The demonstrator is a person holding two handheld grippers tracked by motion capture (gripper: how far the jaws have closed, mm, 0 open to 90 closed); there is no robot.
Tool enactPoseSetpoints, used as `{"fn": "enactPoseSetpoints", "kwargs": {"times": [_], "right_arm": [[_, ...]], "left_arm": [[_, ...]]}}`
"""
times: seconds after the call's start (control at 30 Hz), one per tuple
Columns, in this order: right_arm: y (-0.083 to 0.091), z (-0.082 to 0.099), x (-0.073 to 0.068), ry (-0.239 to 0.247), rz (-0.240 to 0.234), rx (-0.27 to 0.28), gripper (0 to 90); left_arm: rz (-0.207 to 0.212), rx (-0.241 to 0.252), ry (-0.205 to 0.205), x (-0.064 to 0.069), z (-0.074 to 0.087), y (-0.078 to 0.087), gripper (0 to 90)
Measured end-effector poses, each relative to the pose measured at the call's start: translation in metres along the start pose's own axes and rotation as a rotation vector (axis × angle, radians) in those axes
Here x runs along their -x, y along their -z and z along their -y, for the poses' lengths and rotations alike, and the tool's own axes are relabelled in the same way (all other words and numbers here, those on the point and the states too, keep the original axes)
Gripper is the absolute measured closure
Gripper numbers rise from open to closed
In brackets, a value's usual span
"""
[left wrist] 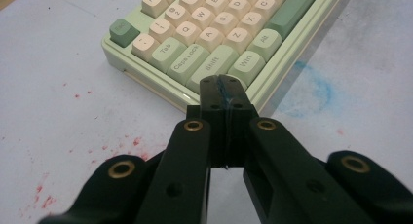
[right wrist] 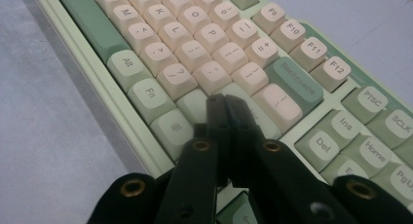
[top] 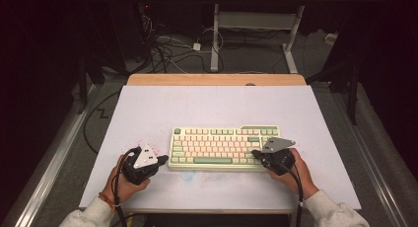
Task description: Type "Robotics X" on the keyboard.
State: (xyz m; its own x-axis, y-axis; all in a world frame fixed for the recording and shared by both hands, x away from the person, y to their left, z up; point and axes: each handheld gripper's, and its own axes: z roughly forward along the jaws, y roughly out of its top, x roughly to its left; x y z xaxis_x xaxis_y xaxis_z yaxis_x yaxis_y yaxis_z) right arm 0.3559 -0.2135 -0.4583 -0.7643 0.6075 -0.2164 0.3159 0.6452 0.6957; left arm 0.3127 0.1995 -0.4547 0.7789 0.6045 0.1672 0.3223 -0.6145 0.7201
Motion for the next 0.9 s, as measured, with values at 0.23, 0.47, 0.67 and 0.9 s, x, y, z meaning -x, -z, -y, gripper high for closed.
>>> {"fn": "enactPoseSetpoints", "kwargs": {"times": [0.23, 0.47, 0.67, 0.9], "right_arm": [[0.000, 0.000, 0.000, 0.001, 0.001, 0.001, 90.0], [0.000, 0.000, 0.000, 0.002, 0.001, 0.000, 90.0], [0.000, 0.000, 0.000, 0.003, 0.002, -0.001, 90.0], [0.000, 0.000, 0.000, 0.005, 0.003, -0.002, 90.0]], "left_arm": [[0.003, -0.011, 0.003, 0.000, -0.001, 0.000, 87.3], [0.005, -0.022, -0.006, 0.000, -0.004, -0.004, 87.3], [0.018, -0.019, -0.015, 0.001, -0.013, -0.007, 87.4], [0.027, -0.024, -0.032, 0.000, -0.026, -0.014, 87.4]]}}
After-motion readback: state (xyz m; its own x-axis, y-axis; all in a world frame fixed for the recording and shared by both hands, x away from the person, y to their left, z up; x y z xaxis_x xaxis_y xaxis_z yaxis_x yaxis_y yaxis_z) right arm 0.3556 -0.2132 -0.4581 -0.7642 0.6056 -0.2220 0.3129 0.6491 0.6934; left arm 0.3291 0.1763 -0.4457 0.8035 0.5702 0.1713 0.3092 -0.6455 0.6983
